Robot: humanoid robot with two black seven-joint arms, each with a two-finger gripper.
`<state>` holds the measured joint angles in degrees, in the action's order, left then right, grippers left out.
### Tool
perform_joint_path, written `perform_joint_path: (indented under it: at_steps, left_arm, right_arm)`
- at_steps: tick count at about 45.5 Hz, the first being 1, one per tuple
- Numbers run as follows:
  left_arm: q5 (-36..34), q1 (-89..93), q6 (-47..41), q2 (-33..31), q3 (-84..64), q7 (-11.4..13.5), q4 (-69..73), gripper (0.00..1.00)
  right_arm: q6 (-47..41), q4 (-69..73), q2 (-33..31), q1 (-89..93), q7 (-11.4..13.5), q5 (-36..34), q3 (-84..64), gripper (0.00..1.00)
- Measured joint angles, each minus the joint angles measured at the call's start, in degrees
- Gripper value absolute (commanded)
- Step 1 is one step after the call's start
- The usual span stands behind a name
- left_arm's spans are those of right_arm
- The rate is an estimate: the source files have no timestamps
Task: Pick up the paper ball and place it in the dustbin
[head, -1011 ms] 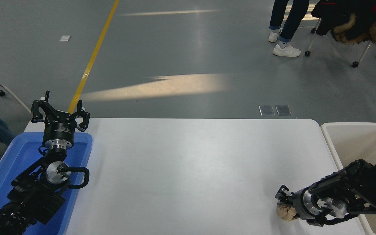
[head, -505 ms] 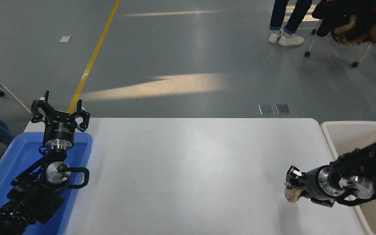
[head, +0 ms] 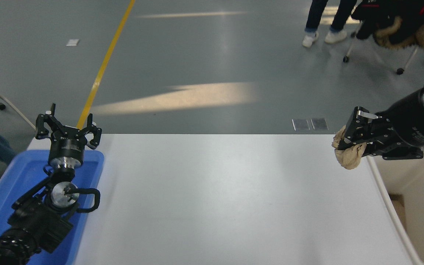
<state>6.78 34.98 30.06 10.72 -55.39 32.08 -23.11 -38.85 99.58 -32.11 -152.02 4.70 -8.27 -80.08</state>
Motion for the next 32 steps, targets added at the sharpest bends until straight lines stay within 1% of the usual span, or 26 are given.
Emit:
perform_joint_path:
  at_steps: [7,11,17,24,32]
  left_arm:
    - [0.0,0.0,0.0,0.0,0.0,0.0,0.0,0.99]
    - [0.0,0.0,-0.1,0.0,0.0,0.0,0.0,0.99]
    - [0.1,0.0,-0.1,0.0,0.0,0.0,0.0,0.99]
    - [0.1,0.0,-0.1,0.0,0.0,0.0,0.0,0.99]
    - [0.0,0.0,-0.1,0.0,0.0,0.0,0.0,0.99]
  right_arm:
    - [-3.1,0.2,0.7,-4.3,-0.1,0.0,-1.3,0.0]
    - [-3.2,0.3,0.8,-3.6,-0.1,0.3,-2.5,0.0]
    - [1.5,-1.8,-0.7,2.6,-0.1,1.2,-4.8,0.0]
    - [9.2,-7.7,-4.2,14.2,0.0,1.7,-5.8,0.0]
    - [19.7,-16.3,-9.3,31.9,0.1,1.4,-1.5,0.0]
